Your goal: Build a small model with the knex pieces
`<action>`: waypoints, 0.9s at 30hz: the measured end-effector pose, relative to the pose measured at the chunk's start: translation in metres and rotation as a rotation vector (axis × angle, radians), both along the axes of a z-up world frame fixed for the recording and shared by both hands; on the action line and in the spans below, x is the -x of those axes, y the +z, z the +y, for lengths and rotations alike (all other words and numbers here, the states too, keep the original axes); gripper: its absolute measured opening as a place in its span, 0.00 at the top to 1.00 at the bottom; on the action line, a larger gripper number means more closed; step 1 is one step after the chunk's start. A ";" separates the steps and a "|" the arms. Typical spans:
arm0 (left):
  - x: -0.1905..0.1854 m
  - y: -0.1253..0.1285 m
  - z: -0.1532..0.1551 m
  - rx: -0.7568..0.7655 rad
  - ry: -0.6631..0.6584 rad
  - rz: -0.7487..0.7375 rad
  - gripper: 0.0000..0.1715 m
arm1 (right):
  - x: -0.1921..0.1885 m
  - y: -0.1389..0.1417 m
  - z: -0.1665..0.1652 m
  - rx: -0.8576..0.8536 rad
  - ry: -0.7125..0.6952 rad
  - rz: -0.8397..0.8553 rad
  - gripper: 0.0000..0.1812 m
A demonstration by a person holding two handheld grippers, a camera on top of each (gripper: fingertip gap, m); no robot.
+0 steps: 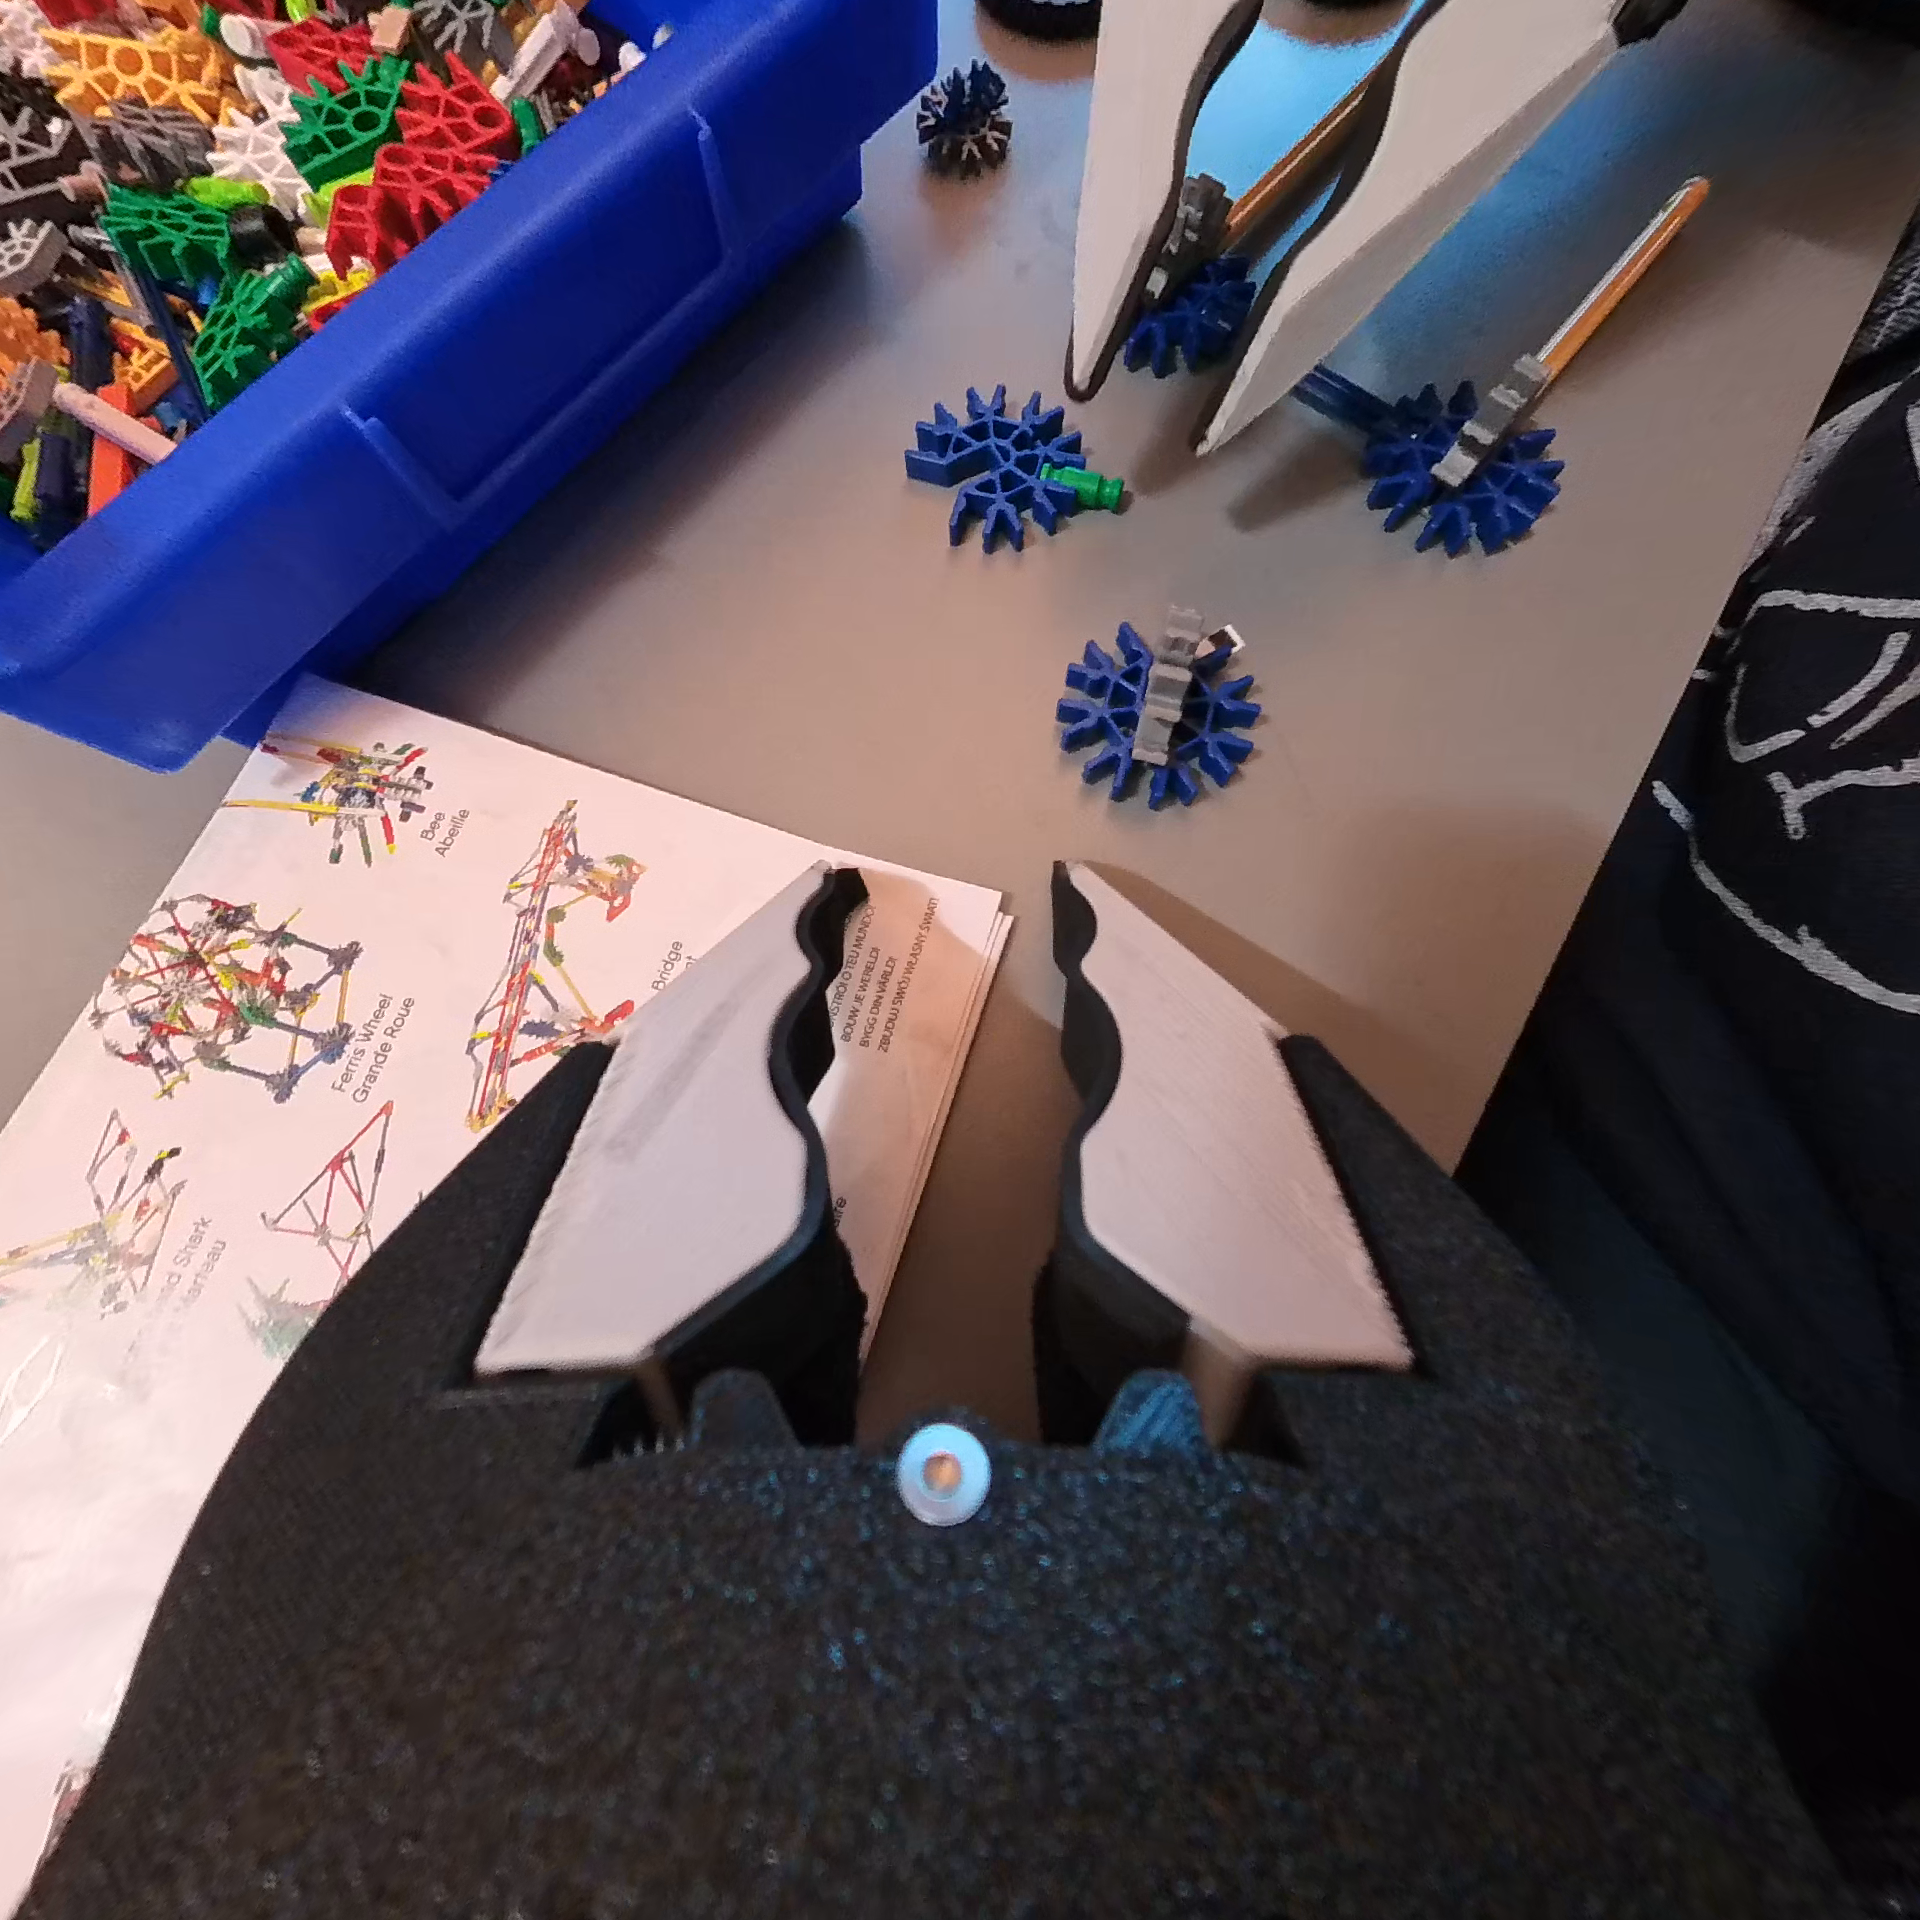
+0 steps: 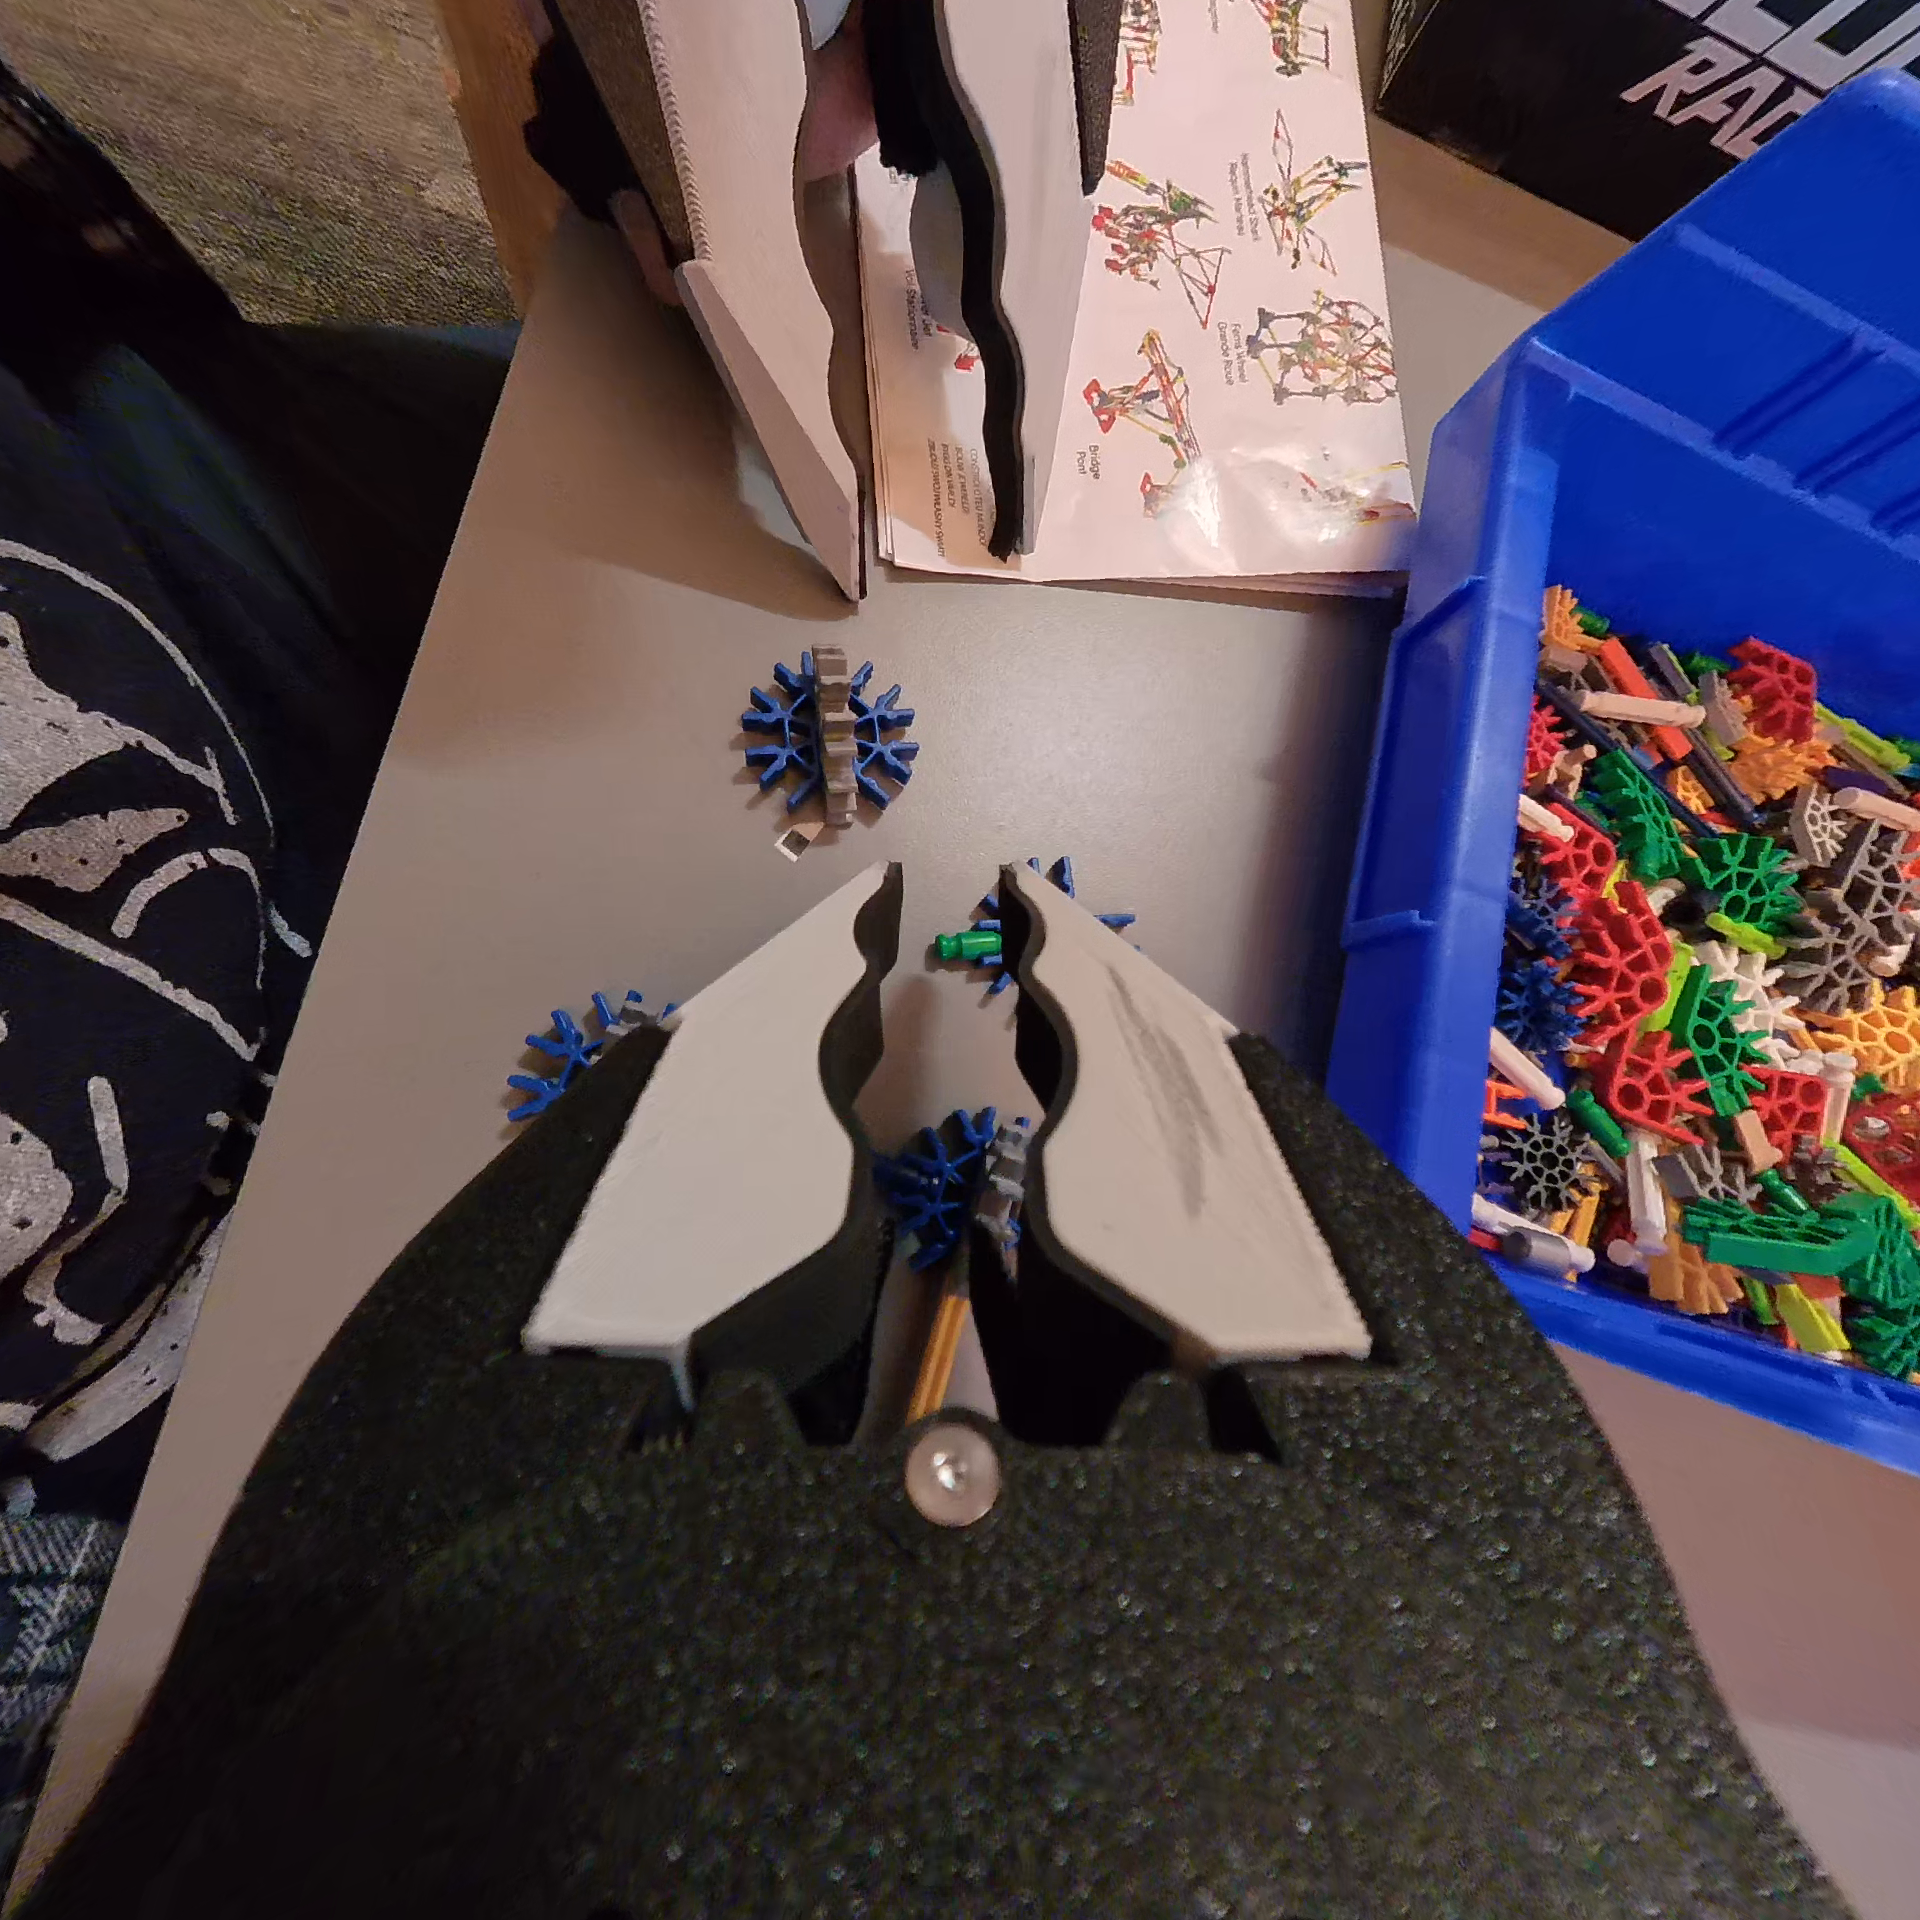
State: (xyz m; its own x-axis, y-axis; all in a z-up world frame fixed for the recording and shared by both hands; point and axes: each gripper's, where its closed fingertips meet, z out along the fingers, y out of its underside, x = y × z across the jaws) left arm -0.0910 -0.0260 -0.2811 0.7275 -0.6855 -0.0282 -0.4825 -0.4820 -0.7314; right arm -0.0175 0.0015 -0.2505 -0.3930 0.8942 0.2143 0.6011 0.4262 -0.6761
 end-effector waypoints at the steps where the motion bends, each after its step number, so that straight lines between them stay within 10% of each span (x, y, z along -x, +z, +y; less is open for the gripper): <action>1: 0.000 0.000 0.000 0.000 0.000 0.000 0.78 | 0.000 0.000 0.000 0.005 -0.001 -0.001 0.90; 27: 0.000 0.000 0.000 -0.008 0.001 0.004 0.78 | 0.015 -0.015 -0.028 0.008 0.027 -0.030 0.97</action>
